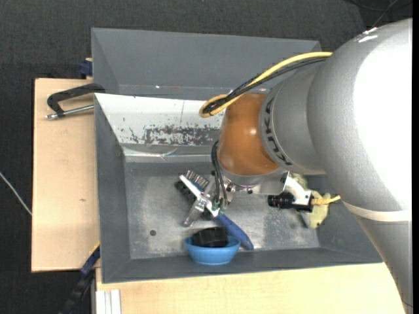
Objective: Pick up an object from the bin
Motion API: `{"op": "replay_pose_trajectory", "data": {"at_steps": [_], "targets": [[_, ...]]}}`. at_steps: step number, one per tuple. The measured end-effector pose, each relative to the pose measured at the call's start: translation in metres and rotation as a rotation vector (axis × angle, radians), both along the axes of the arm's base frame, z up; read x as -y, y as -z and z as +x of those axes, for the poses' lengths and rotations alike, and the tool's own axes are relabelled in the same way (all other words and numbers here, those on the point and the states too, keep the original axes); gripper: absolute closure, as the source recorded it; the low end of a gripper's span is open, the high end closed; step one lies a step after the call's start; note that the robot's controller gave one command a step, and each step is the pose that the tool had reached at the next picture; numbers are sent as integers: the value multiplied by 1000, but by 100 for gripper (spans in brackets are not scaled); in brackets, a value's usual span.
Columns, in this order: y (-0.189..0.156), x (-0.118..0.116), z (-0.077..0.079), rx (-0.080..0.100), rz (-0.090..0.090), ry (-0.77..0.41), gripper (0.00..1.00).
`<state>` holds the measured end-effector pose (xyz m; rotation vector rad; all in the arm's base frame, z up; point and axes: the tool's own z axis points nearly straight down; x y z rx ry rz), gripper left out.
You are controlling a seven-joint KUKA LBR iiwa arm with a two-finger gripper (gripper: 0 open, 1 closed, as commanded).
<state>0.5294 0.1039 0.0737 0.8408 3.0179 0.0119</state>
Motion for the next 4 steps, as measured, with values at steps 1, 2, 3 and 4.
{"op": "replay_pose_trajectory", "data": {"at_steps": [1,2,3,4], "targets": [[-1,-1,1,-5,-3,-2,0],[-2,0,3,-1,-4,-1,100],[-79,-1,5,0,-2,-3,100],[-94,-2,6,-5,-3,-6,100]]}}
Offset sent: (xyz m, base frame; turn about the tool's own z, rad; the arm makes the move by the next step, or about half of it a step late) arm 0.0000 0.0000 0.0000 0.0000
